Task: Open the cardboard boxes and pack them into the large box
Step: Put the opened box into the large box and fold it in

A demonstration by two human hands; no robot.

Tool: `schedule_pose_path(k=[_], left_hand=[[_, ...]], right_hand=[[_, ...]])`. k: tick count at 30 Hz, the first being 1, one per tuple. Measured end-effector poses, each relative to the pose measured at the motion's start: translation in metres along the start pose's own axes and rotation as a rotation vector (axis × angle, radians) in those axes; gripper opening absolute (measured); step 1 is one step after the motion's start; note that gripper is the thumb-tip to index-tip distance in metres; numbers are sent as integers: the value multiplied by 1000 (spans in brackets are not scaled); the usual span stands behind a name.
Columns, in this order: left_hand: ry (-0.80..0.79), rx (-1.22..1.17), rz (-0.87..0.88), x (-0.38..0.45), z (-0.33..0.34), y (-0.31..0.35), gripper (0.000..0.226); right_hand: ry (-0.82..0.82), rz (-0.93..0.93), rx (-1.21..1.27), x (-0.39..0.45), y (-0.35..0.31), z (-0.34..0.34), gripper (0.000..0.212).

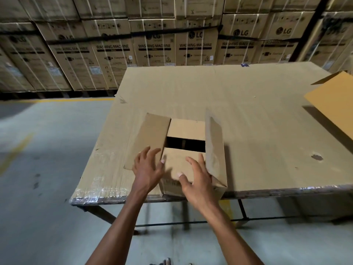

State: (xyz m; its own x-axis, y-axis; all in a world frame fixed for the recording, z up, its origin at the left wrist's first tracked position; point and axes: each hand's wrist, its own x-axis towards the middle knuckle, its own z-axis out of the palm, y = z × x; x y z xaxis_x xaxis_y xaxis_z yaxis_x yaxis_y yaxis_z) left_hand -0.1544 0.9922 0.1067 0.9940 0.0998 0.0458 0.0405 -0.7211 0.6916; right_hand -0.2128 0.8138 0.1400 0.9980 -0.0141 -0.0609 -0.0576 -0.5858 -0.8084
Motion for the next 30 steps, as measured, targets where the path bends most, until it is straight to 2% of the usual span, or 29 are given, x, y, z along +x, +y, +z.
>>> schedule_pose_path(k=[3,5,7,9,12,14,19,22,23,25,26,28,30], left_hand=[[-21,-17,-67,3,-1,-10,53],[-59,-87,-110,5,-1,-16,66],[-132,-183,-138,5,1,-19,82],[-179,-257,-150,4,5,-17,89],[-237,-378,-181,3,8,-15,82],[-283,-467,-215,3,9,-15,75],[-335,-503,-231,9,6,-11,65],[-334,-454,-165,15,0,-2,87],[-343,-422,-125,18,-1,0,87],[-370,-386,-56,22,-4,6,68],[-368,-401,-59,23,-6,9,62],[-310,-495,-130,23,-13,13,66],[-250,-588,-212,18,-20,11,70]], right_hand=[[228,-3,-100,7,22,-21,56],[284,131,-135,16,41,-34,55],[267,276,-148,25,63,-45,55],[228,327,-80,31,81,-52,52],[169,324,289,33,88,-54,48],[172,315,403,34,89,-52,47],[192,306,372,37,86,-44,51],[189,283,369,40,81,-48,54],[189,267,380,41,83,-50,53],[231,243,412,43,83,-58,48],[271,233,449,44,85,-62,42],[312,238,551,41,80,-74,31],[323,222,609,37,76,-85,43]])
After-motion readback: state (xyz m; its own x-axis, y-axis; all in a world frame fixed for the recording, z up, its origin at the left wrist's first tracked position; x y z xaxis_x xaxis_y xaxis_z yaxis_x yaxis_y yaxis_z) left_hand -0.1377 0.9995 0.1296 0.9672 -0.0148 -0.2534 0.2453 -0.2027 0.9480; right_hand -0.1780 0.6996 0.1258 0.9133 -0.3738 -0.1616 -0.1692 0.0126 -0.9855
